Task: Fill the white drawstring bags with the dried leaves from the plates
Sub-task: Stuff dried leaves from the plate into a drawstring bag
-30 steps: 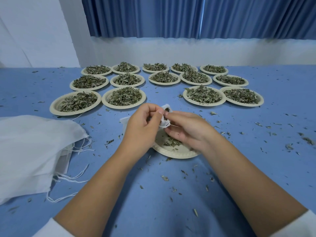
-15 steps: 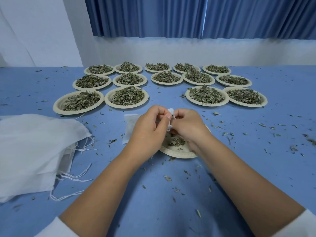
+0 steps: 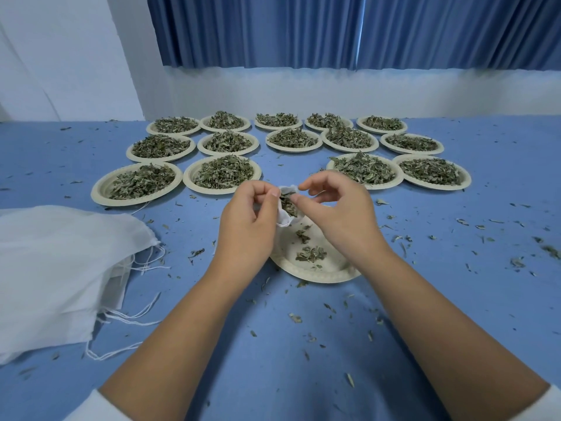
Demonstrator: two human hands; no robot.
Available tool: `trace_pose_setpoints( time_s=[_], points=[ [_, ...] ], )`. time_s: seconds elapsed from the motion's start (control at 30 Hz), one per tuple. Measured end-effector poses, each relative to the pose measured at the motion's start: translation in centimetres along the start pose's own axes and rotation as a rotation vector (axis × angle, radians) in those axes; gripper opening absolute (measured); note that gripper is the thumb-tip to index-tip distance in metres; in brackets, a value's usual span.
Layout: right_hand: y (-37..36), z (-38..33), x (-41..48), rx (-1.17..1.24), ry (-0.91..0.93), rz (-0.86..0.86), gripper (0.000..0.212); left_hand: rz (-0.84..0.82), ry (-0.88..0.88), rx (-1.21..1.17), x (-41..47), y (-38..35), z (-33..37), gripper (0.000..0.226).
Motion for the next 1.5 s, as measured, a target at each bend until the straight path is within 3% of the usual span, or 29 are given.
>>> trace_pose_setpoints(
  time_s=[0.2,0.47,0.6,0.67,0.83,1.0,1.2,1.3,1.5],
  points=[
    [-0.4,-0.1,0.0,-0.222,0.038,0.009,0.01,-0.008,-0.006,-0.014,0.1,0.0,0.0,0.012],
    [-2.4,-0.1,0.2,-0.235,0.055,-0.24,0.01,-0.043,-0.009,0.023,0.1,-0.3,0.1,0.012],
    [-0.1,-0.5,0.5,-0.131,0.058,-0.165,0.015,0.002,-0.01,-0.01,0.0,0.2,0.1,0.012],
    [0.9,0.1,0.7,-0.199,0.008,-0.182,0.023,0.011,-0.008,-0.006,0.0,0.4,0.1,0.012],
    [-0.9,3.1,0.4,-0.669,-0.178,-0.52,0.042,0.004,-0.002,-0.001,0.0,0.3,0.1,0.011],
    [-3.7,3.3,0.1,-0.793,-0.149,-0.699,0.064,-0.004,0.007,-0.016,0.0,0.3,0.1,0.012],
    [-2.8,2.5,-0.9,-0.638,-0.116,-0.744,0.024,0.0,0.001,-0.009,0.1,0.3,0.0,0.012],
    [-3.0,2.6,-1.1,-0.657,-0.119,-0.767,0.035,-0.011,0.003,-0.014,0.1,0.3,0.0,0.012],
    [-3.1,2.6,-0.8,-0.57,-0.13,-0.665,0.016,-0.004,0.005,-0.017,0.1,0.3,0.0,0.012]
  ],
)
Point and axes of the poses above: each hand's wrist, its own x-axis towards the middle knuckle, its own y-axis out of the back of the hand, z = x × y, the point moved 8 cm from there along x, towards the middle knuckle, and after that the axes turned 13 degrees about -z, right-handed, at the moved point
